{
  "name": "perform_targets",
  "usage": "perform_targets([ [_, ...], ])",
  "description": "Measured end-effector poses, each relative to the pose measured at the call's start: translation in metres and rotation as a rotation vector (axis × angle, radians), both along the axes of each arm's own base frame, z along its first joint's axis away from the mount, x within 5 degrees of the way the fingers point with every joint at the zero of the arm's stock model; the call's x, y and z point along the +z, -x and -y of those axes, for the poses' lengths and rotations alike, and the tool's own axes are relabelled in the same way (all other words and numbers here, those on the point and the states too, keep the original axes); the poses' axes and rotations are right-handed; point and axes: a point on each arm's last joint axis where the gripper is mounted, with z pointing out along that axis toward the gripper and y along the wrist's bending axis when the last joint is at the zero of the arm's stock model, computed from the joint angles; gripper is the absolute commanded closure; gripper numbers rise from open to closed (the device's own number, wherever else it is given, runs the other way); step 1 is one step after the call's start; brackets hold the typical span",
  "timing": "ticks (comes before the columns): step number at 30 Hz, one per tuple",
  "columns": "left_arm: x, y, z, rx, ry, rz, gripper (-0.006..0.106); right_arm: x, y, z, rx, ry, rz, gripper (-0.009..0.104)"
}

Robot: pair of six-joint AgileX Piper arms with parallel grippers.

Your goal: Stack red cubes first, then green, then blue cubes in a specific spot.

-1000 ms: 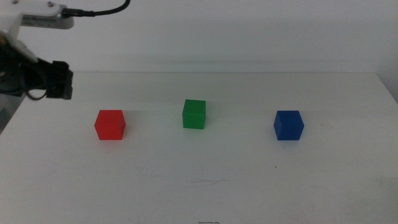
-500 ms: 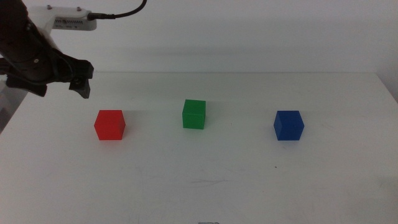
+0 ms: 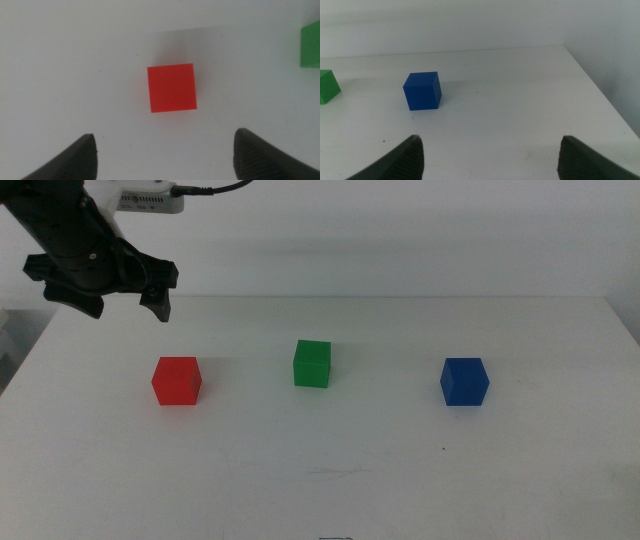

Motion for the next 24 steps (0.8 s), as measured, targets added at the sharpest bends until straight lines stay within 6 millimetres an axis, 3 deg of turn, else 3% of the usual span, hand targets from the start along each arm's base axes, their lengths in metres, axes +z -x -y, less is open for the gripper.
perform_targets([
  [14,-0.01,-0.009,0.003,0.005,0.022,-0.021,0.025,0.0,0.0,0.0,0.0,0.0,0.0,0.022],
  [20,-0.034,-0.02,0.005,0.005,0.015,-0.079,0.027,0.0,0.0,0.0,0.0,0.0,0.0,0.022],
  [24,-0.051,-0.029,0.006,0.006,0.015,-0.101,0.019,0.0,0.0,0.0,0.0,0.0,0.0,0.022],
])
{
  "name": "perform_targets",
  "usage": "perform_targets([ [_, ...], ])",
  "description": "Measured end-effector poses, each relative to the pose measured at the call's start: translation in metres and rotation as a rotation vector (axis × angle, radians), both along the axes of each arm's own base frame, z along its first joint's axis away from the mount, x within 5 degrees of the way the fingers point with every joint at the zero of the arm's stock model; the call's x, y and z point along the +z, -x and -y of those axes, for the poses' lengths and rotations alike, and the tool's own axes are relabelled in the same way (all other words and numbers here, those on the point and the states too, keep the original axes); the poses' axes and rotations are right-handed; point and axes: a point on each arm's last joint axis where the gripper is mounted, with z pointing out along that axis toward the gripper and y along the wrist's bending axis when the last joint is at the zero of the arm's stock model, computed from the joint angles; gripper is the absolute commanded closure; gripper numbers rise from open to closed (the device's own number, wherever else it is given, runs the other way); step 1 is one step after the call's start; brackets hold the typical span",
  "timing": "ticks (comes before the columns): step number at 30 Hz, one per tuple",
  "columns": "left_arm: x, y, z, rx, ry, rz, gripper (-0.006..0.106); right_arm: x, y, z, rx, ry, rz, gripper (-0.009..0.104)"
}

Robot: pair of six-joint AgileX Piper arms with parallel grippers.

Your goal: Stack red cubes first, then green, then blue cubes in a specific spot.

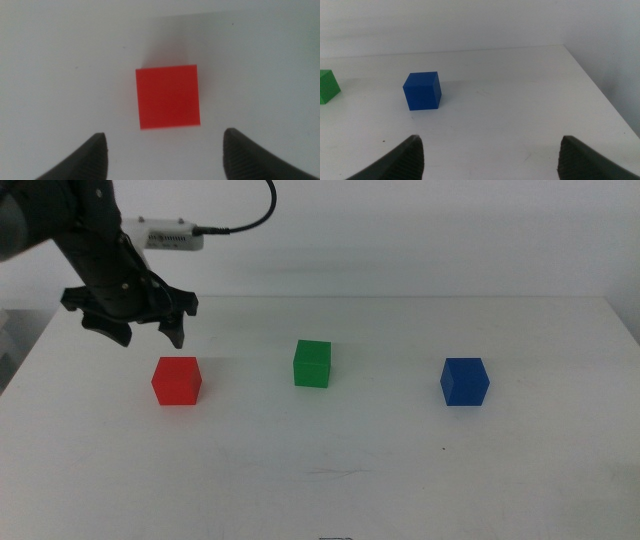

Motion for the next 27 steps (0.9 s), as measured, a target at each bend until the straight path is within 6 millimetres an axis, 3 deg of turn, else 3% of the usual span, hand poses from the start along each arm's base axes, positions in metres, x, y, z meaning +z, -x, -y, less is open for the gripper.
perform_targets([
  [4,-0.013,-0.007,0.002,-0.003,0.0,0.001,0.007,0.0,0.0,0.0,0.0,0.0,0.0,0.022],
  [14,-0.036,-0.019,0.006,-0.006,0.002,-0.007,0.007,0.0,0.0,0.0,0.0,0.0,0.0,0.022],
  [24,-0.074,-0.03,0.008,-0.006,-0.006,-0.063,0.007,0.0,0.0,0.0,0.0,0.0,0.0,0.022],
  [27,-0.085,-0.033,0.008,-0.006,-0.008,-0.082,0.013,0.0,0.0,0.0,0.0,0.0,0.0,0.022],
])
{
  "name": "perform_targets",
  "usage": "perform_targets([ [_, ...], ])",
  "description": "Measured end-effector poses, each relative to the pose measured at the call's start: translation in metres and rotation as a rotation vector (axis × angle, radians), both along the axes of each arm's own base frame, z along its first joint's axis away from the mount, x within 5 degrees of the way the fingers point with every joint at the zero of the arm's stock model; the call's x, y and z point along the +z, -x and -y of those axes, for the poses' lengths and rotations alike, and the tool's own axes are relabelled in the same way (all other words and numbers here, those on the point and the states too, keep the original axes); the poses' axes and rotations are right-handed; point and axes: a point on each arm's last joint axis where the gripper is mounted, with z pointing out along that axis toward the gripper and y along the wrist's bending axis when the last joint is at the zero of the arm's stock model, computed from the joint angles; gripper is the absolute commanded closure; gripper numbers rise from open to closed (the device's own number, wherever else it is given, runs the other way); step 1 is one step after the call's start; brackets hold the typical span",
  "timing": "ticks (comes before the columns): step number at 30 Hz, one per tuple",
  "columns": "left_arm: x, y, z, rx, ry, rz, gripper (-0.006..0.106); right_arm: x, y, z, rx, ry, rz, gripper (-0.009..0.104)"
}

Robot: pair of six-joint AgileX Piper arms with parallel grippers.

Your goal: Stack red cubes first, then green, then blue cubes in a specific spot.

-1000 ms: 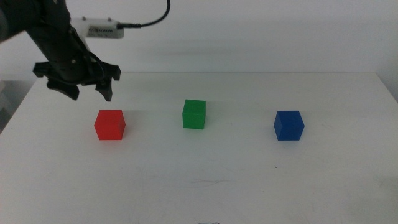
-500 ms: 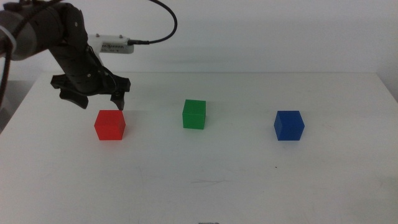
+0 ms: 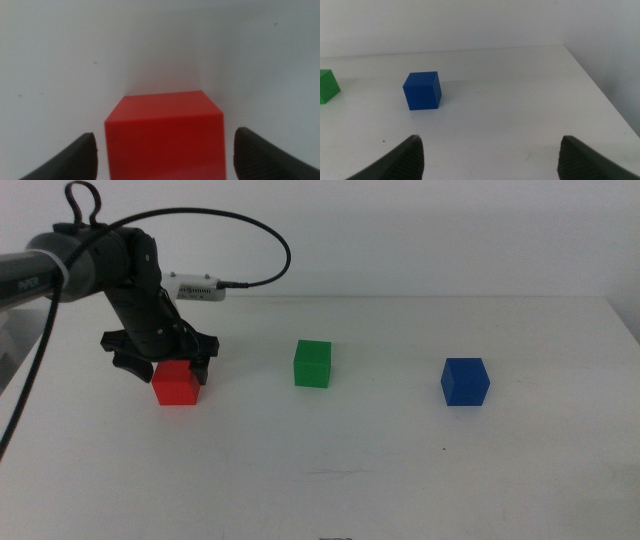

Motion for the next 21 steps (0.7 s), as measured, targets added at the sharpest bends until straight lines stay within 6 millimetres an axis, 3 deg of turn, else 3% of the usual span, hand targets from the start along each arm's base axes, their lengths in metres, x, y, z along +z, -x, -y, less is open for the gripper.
perform_targets([
  [3,-0.008,-0.002,0.0,0.01,0.001,-0.014,0.025,0.0,0.0,0.0,0.0,0.0,0.0,0.022],
  [6,-0.011,-0.004,0.001,0.027,0.004,-0.018,0.044,0.0,0.0,0.0,0.0,0.0,0.0,0.022],
  [10,-0.006,-0.008,0.001,0.029,0.006,-0.009,0.074,0.0,0.0,0.0,0.0,0.0,0.0,0.022],
  [13,0.001,-0.008,0.001,0.013,0.0,-0.024,0.089,0.0,0.0,0.0,0.0,0.0,0.0,0.022],
  [16,0.005,-0.005,0.001,-0.01,-0.012,-0.081,0.097,0.0,0.0,0.0,0.0,0.0,0.0,0.022],
  [21,0.013,0.017,0.003,0.034,0.003,-0.129,0.098,0.0,0.0,0.0,0.0,0.0,0.0,0.022],
])
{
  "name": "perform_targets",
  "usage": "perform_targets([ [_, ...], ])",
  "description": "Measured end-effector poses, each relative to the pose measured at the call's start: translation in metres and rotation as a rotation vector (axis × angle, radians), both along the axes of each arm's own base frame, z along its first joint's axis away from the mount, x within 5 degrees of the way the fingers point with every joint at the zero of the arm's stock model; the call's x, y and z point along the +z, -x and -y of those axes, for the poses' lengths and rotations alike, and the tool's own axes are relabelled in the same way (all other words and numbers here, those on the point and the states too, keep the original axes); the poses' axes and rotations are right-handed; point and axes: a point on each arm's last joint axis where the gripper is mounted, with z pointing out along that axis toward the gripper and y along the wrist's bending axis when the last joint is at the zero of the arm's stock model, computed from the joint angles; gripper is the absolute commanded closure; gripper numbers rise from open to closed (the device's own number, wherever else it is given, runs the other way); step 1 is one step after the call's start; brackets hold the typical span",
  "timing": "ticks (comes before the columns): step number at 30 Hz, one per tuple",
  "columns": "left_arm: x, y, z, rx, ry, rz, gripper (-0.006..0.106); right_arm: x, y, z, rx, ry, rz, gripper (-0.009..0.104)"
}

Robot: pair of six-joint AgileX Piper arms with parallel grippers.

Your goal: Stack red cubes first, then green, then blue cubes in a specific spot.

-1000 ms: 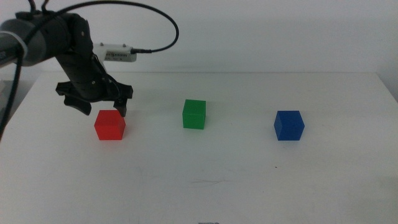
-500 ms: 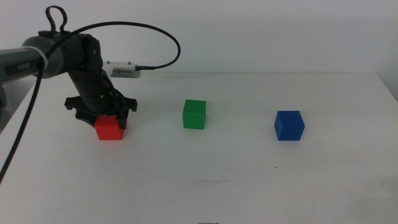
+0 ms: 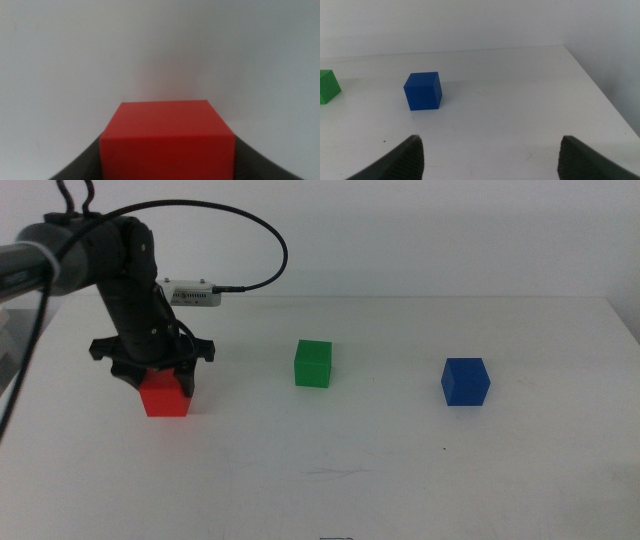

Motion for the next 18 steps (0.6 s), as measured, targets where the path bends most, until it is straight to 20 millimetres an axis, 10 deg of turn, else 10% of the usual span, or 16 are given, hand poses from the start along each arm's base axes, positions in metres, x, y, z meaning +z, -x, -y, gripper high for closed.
perform_targets([
  [8,0.036,0.076,0.036,0.088,0.056,0.114,0.098,0.0,0.0,0.0,0.0,0.0,0.0,0.022],
  [18,0.041,0.092,0.141,0.037,0.06,0.149,0.098,0.0,0.0,0.0,0.0,0.0,0.0,0.022],
])
